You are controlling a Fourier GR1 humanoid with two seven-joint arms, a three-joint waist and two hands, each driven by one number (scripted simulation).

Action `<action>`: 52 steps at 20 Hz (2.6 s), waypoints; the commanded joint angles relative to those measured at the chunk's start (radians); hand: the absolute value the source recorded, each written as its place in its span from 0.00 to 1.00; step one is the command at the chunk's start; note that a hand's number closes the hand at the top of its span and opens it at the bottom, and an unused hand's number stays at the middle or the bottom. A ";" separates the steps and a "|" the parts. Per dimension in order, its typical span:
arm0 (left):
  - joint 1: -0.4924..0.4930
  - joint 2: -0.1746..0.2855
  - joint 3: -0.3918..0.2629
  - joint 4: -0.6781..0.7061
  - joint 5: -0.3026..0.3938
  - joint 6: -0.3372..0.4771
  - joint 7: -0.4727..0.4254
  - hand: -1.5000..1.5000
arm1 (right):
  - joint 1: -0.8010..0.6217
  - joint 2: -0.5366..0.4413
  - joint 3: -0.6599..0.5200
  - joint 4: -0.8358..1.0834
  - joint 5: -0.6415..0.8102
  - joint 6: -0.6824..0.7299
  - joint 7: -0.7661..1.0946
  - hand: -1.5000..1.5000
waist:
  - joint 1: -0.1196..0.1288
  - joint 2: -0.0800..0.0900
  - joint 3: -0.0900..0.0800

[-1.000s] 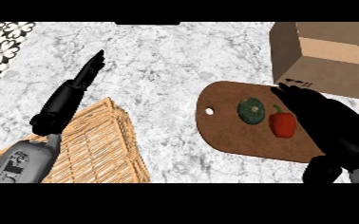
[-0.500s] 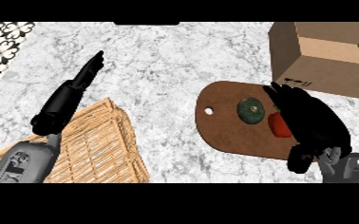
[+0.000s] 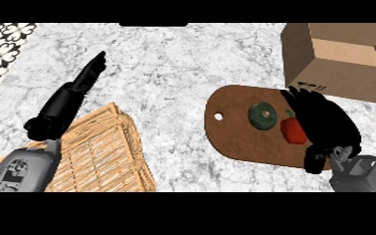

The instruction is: Pick the bell pepper from the cutting board and place it in the cardboard box

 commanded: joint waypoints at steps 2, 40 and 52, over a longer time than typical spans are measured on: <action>0.006 -0.034 0.010 -0.004 -0.047 -0.024 0.002 0.50 | 0.022 0.071 -0.033 -0.005 0.040 0.036 -0.028 0.00 | -0.001 0.000 0.000; 0.024 -0.107 0.094 -0.006 -0.108 -0.124 -0.025 0.50 | 0.023 0.078 0.111 0.256 0.188 -0.302 -1.064 1.00 | 0.034 0.007 0.003; 0.051 -0.105 0.117 -0.037 -0.119 -0.111 0.000 0.50 | 0.156 -0.139 -0.175 0.038 -0.040 -0.508 -1.521 1.00 | -0.016 -0.004 0.000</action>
